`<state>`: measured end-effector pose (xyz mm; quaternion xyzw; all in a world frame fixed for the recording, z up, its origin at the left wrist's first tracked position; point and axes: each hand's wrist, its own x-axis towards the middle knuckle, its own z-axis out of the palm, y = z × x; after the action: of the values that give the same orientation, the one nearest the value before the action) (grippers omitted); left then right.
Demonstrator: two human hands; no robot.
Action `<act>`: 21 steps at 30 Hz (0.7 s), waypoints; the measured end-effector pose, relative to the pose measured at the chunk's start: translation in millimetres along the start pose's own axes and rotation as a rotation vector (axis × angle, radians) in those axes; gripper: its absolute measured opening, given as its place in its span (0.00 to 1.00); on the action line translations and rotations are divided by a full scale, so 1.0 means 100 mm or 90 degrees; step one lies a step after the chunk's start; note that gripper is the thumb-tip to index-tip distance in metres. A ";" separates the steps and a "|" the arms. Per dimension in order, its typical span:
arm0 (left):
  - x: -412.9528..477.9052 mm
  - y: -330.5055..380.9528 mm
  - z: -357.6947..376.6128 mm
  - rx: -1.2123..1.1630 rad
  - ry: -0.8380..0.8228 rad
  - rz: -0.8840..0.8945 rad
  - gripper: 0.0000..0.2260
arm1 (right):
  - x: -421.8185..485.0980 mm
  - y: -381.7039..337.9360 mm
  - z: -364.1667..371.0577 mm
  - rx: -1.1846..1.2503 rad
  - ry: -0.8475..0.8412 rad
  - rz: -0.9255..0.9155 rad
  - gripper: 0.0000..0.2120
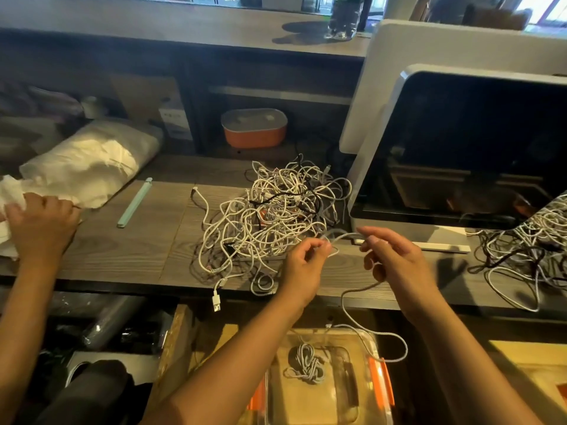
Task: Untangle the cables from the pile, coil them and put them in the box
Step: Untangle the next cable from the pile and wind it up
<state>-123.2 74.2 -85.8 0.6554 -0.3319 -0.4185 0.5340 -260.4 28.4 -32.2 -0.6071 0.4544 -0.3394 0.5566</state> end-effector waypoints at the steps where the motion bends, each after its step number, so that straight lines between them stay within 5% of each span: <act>1: 0.00 0.03 -0.01 -0.063 -0.035 -0.079 0.08 | -0.01 0.01 0.01 -0.042 -0.012 -0.043 0.11; 4: 0.05 0.11 0.00 -0.347 -0.084 -0.222 0.04 | -0.02 0.09 0.05 -0.148 -0.085 -0.114 0.14; 9: 0.16 0.21 -0.06 -0.558 0.008 -0.189 0.07 | 0.02 0.29 0.02 -0.305 -0.078 -0.044 0.23; 12: 0.16 0.24 -0.09 -0.418 -0.002 -0.077 0.09 | 0.07 0.32 -0.10 -0.433 -0.149 0.038 0.27; 17: 0.13 0.27 -0.06 -0.155 -0.054 0.114 0.11 | 0.12 0.18 -0.22 -0.344 -0.283 0.153 0.32; 21: 0.11 0.28 -0.03 -0.087 -0.138 0.149 0.12 | 0.11 0.07 -0.09 -0.131 -0.131 0.030 0.13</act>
<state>-116.0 60.1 -60.3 0.5254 -0.4323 -0.4433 0.5836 -265.9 14.9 -38.5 -0.6816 0.4414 -0.2140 0.5430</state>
